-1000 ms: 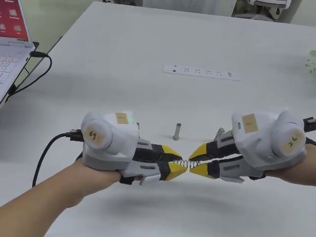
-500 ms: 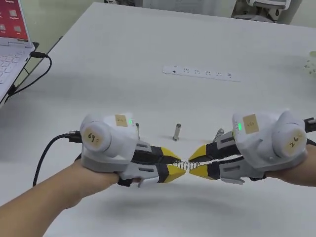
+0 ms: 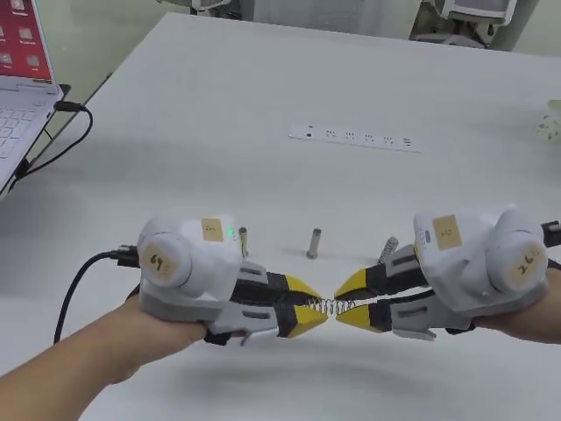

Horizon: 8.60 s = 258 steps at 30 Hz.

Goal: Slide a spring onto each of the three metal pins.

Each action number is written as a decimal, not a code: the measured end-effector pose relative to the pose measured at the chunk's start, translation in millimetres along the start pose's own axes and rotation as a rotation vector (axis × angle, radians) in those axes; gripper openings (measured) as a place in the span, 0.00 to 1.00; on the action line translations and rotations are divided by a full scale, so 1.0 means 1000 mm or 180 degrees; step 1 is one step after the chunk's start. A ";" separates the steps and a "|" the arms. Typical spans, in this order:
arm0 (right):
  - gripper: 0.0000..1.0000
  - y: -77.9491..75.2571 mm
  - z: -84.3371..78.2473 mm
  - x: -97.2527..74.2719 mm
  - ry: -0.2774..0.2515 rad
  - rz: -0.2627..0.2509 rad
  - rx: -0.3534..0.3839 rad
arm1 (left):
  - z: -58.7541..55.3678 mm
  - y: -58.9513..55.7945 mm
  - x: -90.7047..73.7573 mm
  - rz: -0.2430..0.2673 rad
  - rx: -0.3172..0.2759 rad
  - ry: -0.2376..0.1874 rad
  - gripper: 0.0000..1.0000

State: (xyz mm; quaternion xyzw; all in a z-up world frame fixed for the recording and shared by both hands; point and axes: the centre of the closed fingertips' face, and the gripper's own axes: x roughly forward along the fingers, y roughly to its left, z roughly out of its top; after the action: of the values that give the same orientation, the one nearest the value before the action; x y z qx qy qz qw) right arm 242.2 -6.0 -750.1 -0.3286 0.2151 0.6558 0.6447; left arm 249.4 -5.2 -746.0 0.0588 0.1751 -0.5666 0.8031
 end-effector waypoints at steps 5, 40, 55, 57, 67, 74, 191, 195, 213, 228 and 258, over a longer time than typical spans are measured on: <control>0.08 0.002 0.000 0.001 -0.0003 -0.0010 0.0095 | -0.001 -0.003 -0.001 -0.0013 0.0028 0.0040 0.02; 0.07 0.001 0.006 -0.010 0.0163 -0.0167 -0.0305 | -0.010 -0.004 0.002 -0.0058 0.0088 0.0203 0.02; 0.07 0.002 0.019 -0.012 0.0037 -0.0088 -0.0303 | -0.011 -0.003 0.000 -0.0039 0.0056 0.0160 0.02; 0.07 0.003 0.021 -0.012 0.0007 -0.0077 -0.0288 | -0.011 -0.003 0.000 -0.0037 0.0046 0.0152 0.02; 0.07 0.008 0.032 -0.008 -0.0116 -0.0028 -0.0247 | -0.014 -0.006 0.002 -0.0056 0.0077 0.0189 0.02; 0.08 0.009 0.041 -0.006 -0.0239 -0.0018 -0.0183 | -0.014 -0.008 0.004 -0.0072 0.0088 0.0188 0.02; 0.07 -0.011 0.044 -0.009 -0.0697 -0.0502 0.0073 | -0.052 0.064 -0.086 0.1288 -0.0556 0.0132 0.91; 0.07 -0.013 0.043 -0.010 -0.0698 -0.0521 0.0082 | -0.056 0.066 -0.091 0.1327 -0.0604 0.0126 0.98; 0.07 -0.047 0.033 -0.008 -0.0689 -0.0718 0.0292 | -0.061 0.071 -0.109 0.1414 -0.0685 0.0066 0.98; 0.07 -0.091 0.027 -0.001 -0.0628 -0.0887 0.0382 | -0.063 0.074 -0.116 0.1456 -0.0709 0.0064 0.98; 0.07 -0.148 0.013 0.017 -0.0587 -0.1115 0.0828 | -0.073 0.075 -0.125 0.1538 -0.0784 0.0063 0.98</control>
State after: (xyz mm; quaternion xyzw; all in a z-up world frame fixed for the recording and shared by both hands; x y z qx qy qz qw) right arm 386.8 26.4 -732.8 -0.2137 0.1777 0.5280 0.8025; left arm 266.9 153.9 -778.1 0.0062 0.2315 -0.3323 0.9143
